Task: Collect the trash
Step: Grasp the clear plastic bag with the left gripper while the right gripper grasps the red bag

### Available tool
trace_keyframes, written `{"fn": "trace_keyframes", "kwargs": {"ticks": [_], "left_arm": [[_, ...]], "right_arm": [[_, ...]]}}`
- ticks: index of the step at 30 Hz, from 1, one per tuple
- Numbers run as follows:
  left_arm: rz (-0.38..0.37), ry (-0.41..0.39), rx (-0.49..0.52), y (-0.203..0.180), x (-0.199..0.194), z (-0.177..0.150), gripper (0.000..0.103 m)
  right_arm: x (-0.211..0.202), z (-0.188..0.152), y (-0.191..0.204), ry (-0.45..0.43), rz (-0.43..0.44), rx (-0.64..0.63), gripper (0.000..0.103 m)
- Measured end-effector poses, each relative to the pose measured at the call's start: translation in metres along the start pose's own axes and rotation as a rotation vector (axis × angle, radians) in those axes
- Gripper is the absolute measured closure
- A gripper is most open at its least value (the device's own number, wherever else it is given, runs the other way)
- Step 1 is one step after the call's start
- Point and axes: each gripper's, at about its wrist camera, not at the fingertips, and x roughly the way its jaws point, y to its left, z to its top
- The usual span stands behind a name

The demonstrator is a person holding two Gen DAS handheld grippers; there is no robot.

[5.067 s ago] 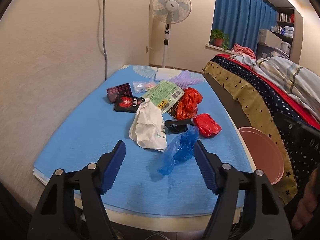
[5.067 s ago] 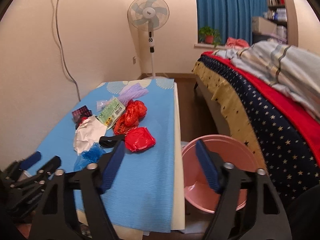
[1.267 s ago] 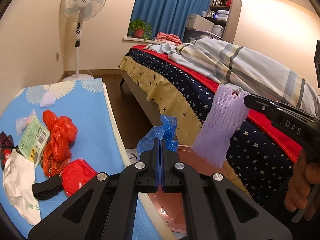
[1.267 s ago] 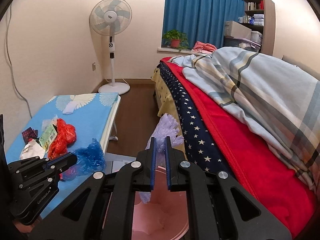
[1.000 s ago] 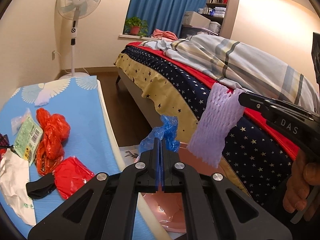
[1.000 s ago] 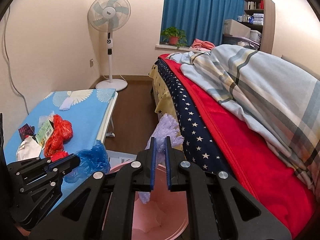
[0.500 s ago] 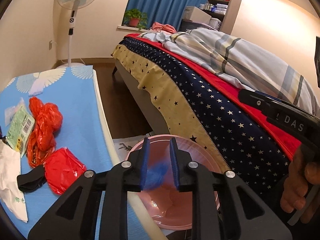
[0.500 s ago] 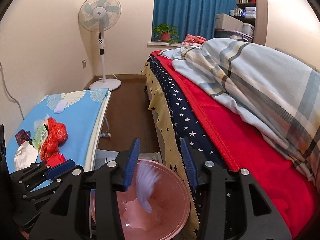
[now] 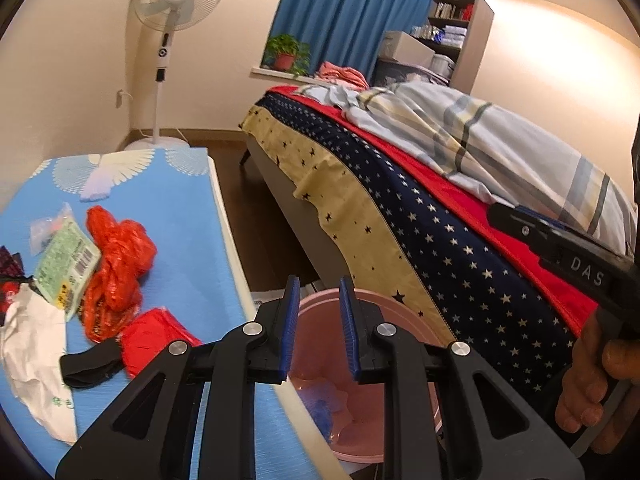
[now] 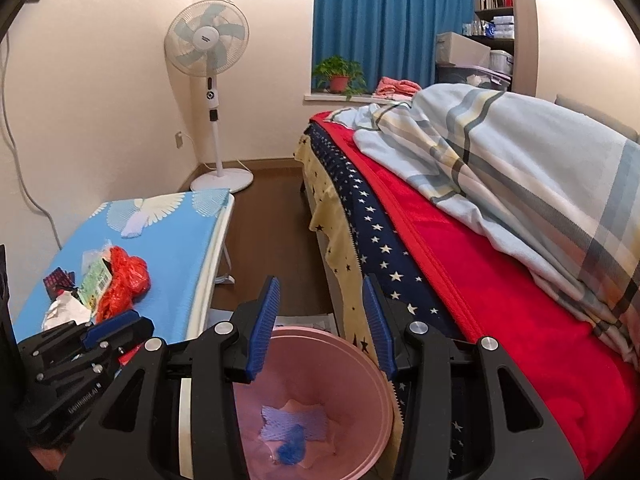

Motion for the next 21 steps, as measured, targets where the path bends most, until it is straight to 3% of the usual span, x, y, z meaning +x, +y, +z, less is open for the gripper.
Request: {"fn": "trace_keyframes", "kwargs": {"ticks": [12,21], "left_arm": [[0.062,-0.067,0.015,0.027,-0.047,0.04,0.083],[0.11,-0.122,-0.003,0.081,-0.085,0.095,0.083]], "right_arm": [[-0.015,0.015,0.026,-0.066,0.126,-0.011,0.062],[-0.019,0.063,0.072,-0.101,0.302,-0.034,0.073]]}}
